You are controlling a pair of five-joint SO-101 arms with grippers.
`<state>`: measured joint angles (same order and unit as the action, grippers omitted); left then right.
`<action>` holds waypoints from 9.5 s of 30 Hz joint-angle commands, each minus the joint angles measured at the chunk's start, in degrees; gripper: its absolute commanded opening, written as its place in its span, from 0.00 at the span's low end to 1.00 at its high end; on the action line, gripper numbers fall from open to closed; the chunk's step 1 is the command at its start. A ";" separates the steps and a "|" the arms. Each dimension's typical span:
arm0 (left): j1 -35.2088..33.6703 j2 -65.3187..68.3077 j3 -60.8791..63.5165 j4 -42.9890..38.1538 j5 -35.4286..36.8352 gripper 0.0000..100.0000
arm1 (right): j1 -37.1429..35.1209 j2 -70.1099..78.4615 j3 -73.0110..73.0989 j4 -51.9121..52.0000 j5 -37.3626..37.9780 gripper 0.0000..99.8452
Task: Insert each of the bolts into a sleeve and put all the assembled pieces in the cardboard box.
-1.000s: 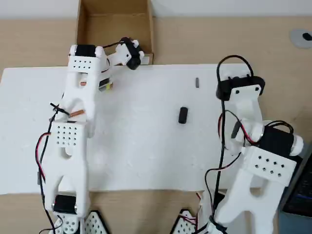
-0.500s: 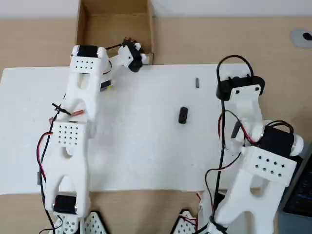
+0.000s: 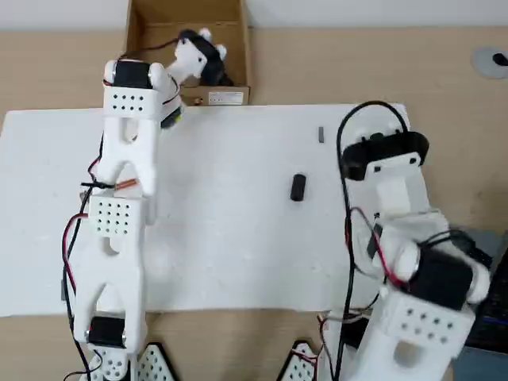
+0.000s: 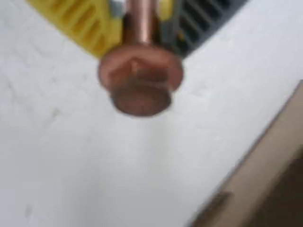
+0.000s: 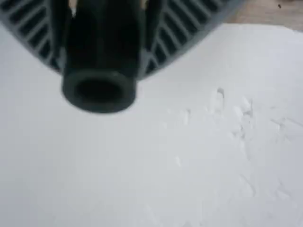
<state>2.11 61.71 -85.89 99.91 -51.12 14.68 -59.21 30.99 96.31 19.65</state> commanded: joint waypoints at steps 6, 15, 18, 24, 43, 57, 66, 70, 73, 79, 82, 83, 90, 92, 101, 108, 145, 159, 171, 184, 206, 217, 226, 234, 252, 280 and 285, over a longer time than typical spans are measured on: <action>5.36 -15.34 -5.10 0.62 16.70 0.00 | -0.66 -6.55 1.80 -1.58 -0.53 0.01; 10.11 -37.05 9.49 0.62 26.46 0.00 | -0.66 -21.32 7.16 -7.47 -0.53 0.01; 11.34 -46.81 19.52 0.62 26.99 0.00 | -0.66 -27.74 12.09 -10.46 -0.53 0.01; 13.36 -69.14 42.55 0.62 26.90 0.00 | -0.92 -39.78 20.18 -15.91 -0.62 0.01; 12.75 -116.35 96.26 -9.76 30.42 0.00 | -14.46 -50.33 32.04 -22.42 -17.93 0.01; 12.92 -154.15 130.11 -21.19 38.15 0.00 | -39.78 -50.33 36.35 -31.30 -30.15 0.01; 12.84 -166.37 136.70 -21.45 41.23 0.00 | -51.38 -50.33 41.01 -34.20 -30.15 0.01; 12.84 -166.29 135.82 -25.32 48.18 0.00 | -56.92 -50.33 41.89 -34.81 -30.24 0.01; 12.84 -166.20 136.26 -29.19 49.05 0.00 | -59.65 -50.33 41.98 -34.99 -30.07 0.01; 12.84 -166.20 136.00 -30.95 55.03 0.00 | -63.08 -50.33 43.65 -34.90 -29.98 0.01; 13.19 -166.20 135.82 -30.95 63.30 0.00 | -64.92 -50.33 44.35 -34.99 -29.98 0.01; 13.27 -166.20 135.82 -30.95 65.85 0.00 | -65.45 -50.33 44.35 -34.99 -29.98 0.01; 13.36 -166.20 136.35 -31.03 81.85 0.00 | -66.24 -50.33 44.79 -34.99 -29.98 0.01; 13.36 -166.20 136.35 -31.03 85.80 0.00 | -66.86 -50.33 44.97 -34.99 -29.98 0.01; 13.45 -166.20 141.27 -35.25 87.82 0.00 | -68.62 -50.33 44.97 -35.08 -29.01 0.01; 19.43 -166.20 144.26 -39.03 82.20 0.00 | -68.62 -50.33 44.97 -35.08 -26.46 0.01; 34.73 -166.20 143.30 -27.16 75.96 0.00 | -70.81 -50.33 45.05 -36.92 -26.46 0.01; 32.35 -166.20 147.08 -24.53 75.87 0.11 | -70.81 -50.33 45.05 -36.92 -26.46 0.01; 30.42 -165.76 140.31 -24.35 75.96 0.20 | -70.73 -50.33 45.05 -36.92 -26.46 0.01; 8.53 -166.11 134.07 -22.68 56.88 0.00 | -70.55 -50.33 45.05 -36.92 -26.55 0.01; -10.99 -166.20 171.78 -30.24 45.45 0.00 | -45.41 -36.79 29.85 -26.55 -26.46 0.01; -13.89 -166.20 178.64 -33.85 44.92 0.00 | -45.41 -6.90 12.88 -39.12 -25.85 0.01; -13.71 -166.20 178.64 -33.85 45.01 0.00 | -42.33 16.92 -1.63 -49.93 -20.04 0.01; -13.89 -166.20 178.64 -33.85 45.10 0.00 | -39.34 37.49 -18.59 -52.48 -16.62 0.01; -13.89 -166.20 178.64 -33.85 45.10 0.00 | -39.34 76.88 -48.48 -70.77 -3.25 0.01; -13.89 -166.20 178.64 -33.85 45.10 0.00 | -39.25 104.75 -74.33 -68.57 14.24 0.16; -13.89 -166.20 178.64 -33.85 45.10 0.00 | -39.16 102.64 -74.33 -67.60 14.07 0.16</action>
<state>-11.25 -104.09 93.01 67.21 -5.85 -25.58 46.46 -39.60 27.56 33.63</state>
